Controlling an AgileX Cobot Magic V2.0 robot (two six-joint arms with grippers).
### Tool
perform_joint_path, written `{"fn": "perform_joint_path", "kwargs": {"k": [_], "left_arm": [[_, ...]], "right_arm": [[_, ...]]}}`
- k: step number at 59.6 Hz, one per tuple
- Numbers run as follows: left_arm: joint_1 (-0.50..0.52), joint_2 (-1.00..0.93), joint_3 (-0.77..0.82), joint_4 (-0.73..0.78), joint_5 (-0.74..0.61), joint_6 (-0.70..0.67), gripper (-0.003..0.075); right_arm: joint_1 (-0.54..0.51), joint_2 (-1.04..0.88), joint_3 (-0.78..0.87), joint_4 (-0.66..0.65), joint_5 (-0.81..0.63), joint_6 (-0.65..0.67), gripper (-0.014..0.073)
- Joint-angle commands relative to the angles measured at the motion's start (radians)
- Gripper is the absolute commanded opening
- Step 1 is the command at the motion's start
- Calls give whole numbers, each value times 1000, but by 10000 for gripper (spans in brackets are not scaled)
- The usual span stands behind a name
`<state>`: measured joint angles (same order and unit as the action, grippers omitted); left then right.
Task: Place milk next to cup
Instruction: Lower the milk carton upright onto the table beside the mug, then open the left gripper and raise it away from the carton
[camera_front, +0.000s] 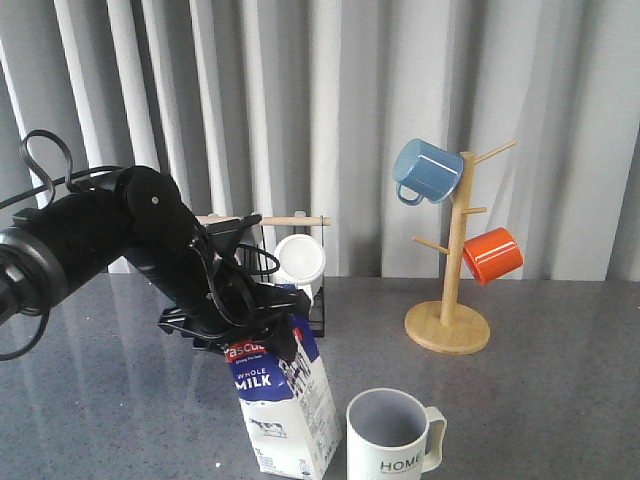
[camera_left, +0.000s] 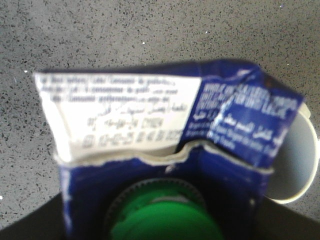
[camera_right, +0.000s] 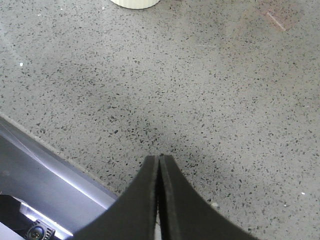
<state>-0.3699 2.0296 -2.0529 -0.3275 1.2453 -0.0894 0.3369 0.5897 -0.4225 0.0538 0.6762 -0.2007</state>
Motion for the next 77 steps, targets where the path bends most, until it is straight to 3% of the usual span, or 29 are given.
{"fn": "perform_joint_path", "kwargs": {"k": [1,16,77], "left_arm": [[-4,-43,-24,-32,8,-7,477],[-4,-44,-24,-57,8,-9,578],[-4,-277,-24,-54,8,-12,578]], "right_arm": [[-1,0,-27,-4,-56,0,-8],[-1,0,-27,-4,-57,0,-8],[-1,0,-27,-4,-58,0,-8]]}}
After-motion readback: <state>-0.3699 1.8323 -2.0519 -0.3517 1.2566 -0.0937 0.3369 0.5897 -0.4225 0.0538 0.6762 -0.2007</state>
